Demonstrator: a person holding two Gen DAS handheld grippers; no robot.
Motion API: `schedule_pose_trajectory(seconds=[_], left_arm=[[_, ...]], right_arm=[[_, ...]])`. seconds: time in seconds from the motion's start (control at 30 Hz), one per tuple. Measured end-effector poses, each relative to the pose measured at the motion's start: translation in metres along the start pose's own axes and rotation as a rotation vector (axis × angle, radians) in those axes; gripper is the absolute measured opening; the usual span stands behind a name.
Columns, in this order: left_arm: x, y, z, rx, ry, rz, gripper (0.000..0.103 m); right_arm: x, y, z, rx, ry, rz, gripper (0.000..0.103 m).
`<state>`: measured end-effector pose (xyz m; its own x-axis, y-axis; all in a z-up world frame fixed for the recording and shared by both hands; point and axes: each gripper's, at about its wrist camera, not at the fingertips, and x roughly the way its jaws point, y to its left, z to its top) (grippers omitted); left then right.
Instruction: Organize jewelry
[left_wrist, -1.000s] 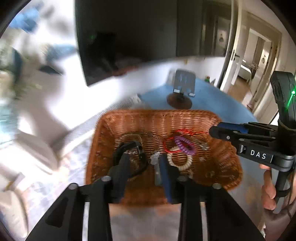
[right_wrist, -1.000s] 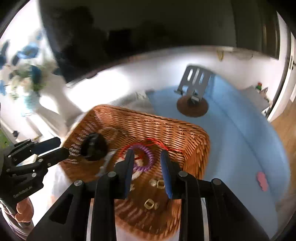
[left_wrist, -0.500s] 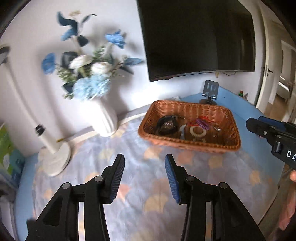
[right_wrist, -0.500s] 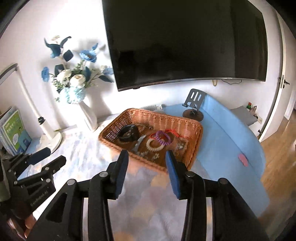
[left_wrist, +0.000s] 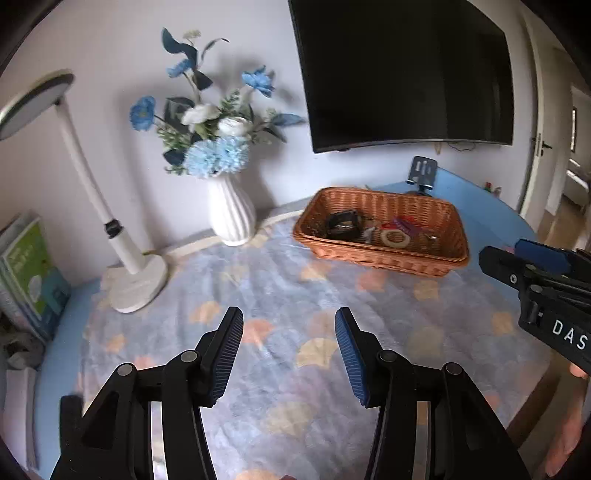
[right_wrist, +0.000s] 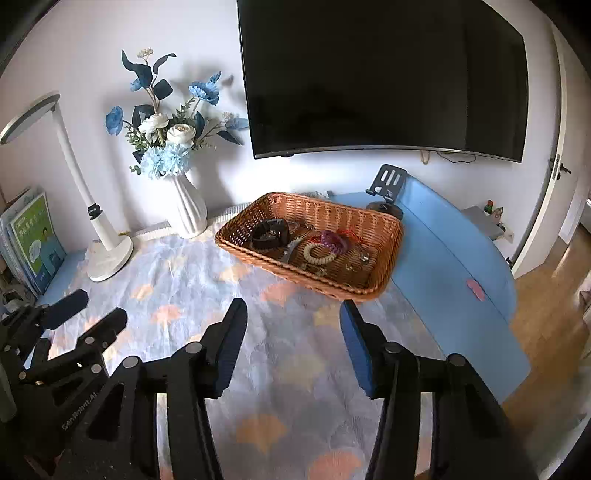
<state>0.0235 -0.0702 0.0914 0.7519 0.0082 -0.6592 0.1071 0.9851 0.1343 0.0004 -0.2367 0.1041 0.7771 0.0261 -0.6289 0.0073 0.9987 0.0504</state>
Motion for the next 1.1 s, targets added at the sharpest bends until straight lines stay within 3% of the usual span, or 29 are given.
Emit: schedule_pose_trajectory(seconds=[0.5, 1.1], left_arm=[[-0.048, -0.016, -0.006, 0.009, -0.079, -0.001, 0.053], [-0.11, -0.024, -0.021, 0.026, -0.154, -0.002, 0.054]], right_arm=[[-0.034, -0.005, -0.013, 0.018, -0.022, 0.002, 0.058], [-0.1, -0.003, -0.03, 0.019, -0.1, -0.006, 0.071]])
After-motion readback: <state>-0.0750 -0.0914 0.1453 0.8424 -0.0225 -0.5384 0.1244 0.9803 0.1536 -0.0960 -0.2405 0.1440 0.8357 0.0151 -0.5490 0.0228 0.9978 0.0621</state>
